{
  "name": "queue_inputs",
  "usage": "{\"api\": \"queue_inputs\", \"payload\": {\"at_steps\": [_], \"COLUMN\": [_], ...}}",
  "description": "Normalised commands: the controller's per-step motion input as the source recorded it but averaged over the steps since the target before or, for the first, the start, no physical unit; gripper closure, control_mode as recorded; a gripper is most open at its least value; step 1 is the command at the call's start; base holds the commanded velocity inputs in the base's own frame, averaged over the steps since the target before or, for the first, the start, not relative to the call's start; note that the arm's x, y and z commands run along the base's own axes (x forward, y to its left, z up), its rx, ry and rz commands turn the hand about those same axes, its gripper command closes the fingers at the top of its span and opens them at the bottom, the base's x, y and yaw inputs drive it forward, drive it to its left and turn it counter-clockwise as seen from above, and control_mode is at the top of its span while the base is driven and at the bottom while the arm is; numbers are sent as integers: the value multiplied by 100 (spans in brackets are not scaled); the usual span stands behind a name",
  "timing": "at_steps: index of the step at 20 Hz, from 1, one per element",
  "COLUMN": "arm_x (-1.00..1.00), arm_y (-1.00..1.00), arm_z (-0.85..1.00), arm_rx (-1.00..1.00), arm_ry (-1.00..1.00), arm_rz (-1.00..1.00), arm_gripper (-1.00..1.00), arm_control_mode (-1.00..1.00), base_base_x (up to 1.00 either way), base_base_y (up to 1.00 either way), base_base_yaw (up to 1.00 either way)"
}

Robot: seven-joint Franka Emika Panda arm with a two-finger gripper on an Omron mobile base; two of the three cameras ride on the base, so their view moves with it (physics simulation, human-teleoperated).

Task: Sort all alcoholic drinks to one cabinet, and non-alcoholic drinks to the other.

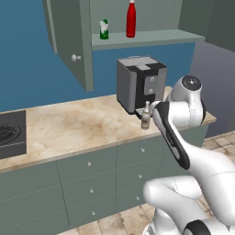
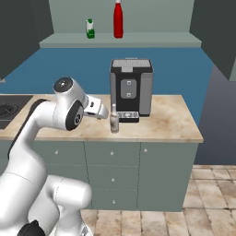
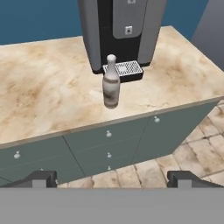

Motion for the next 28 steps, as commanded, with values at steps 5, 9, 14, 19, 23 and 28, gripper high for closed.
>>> {"api": "queue_inputs", "payload": {"at_steps": [5, 9, 14, 19, 23, 28], "arm_x": [14, 17, 21, 32, 33, 28], "arm_y": [-6, -11, -7, 0, 0, 0], "arm_z": [-24, -20, -13, -4, -1, -4], "arm_rx": [0, 0, -1, 0, 0, 0], "arm_ry": [-5, -5, -3, 2, 8, 8], "arm_rz": [0, 0, 0, 0, 0, 0], "arm_gripper": [-100, -100, -100, -100, -100, -100], "arm_control_mode": [-100, -100, -100, -100, -100, -100], "base_base_x": [0, 0, 0, 0, 0, 0], "base_base_y": [0, 0, 0, 0, 0, 0], "base_base_yaw": [0, 0, 0, 0, 0, 0]}}
